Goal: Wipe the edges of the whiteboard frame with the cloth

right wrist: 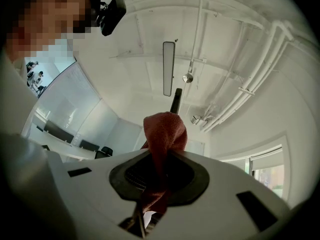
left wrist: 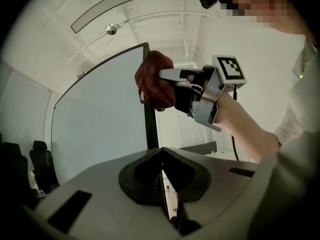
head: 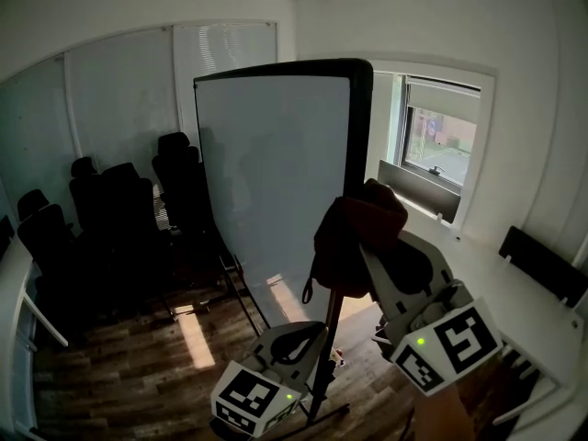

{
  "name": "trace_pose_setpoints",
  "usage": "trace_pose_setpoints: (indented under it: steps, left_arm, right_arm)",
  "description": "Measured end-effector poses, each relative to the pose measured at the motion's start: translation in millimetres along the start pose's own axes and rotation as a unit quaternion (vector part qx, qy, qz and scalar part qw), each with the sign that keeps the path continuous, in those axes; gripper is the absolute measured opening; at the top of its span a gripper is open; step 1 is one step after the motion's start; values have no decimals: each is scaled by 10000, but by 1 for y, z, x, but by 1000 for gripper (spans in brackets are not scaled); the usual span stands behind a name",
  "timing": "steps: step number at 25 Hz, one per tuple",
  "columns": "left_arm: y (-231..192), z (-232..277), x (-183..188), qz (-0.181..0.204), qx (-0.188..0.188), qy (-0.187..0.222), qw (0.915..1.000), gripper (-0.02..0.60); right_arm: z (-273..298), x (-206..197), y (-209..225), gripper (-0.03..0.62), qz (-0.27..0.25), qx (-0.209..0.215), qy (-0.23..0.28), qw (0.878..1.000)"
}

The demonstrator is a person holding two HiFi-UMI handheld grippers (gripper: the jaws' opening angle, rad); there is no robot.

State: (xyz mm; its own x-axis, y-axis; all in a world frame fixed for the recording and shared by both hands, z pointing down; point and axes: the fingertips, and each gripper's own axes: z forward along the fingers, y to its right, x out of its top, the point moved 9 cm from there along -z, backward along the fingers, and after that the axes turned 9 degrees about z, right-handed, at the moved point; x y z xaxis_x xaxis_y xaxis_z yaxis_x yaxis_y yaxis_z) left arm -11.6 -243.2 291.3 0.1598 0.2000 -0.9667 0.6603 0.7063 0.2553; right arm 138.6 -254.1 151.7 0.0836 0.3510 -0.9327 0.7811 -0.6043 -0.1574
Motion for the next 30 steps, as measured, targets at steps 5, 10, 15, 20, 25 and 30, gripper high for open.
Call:
trace_pose_setpoints:
  steps: [5,10,15,20,25,30]
  left_arm:
    - [5,-3,-11,-9,60,7,10000,9]
    - [5,-6,-27,5,107,13,9999,9]
    - [6,-3,-37,-90,135,-26,9999,9]
    - [10,-7,-53,-226,193,-97,9995,9]
    - [7,-10,-69,-343,254,-196,9989,9]
    - [5,-13,-86,-443,268,-256,9983,9]
  right_arm:
    - [-10,-25,-4,52,145,14,-69,9999]
    - [-20,-53,-9,52,317,12,-181,9993]
    - [-26,-74,-9,52,515,-6,-304,9982]
    - [-37,-101,-15,52,601,-19,-398,9974]
    - [-44,-123,-18,52,708,-52,-488,9963]
    - [-53,-149,-22,52,811,-147,-597,9948]
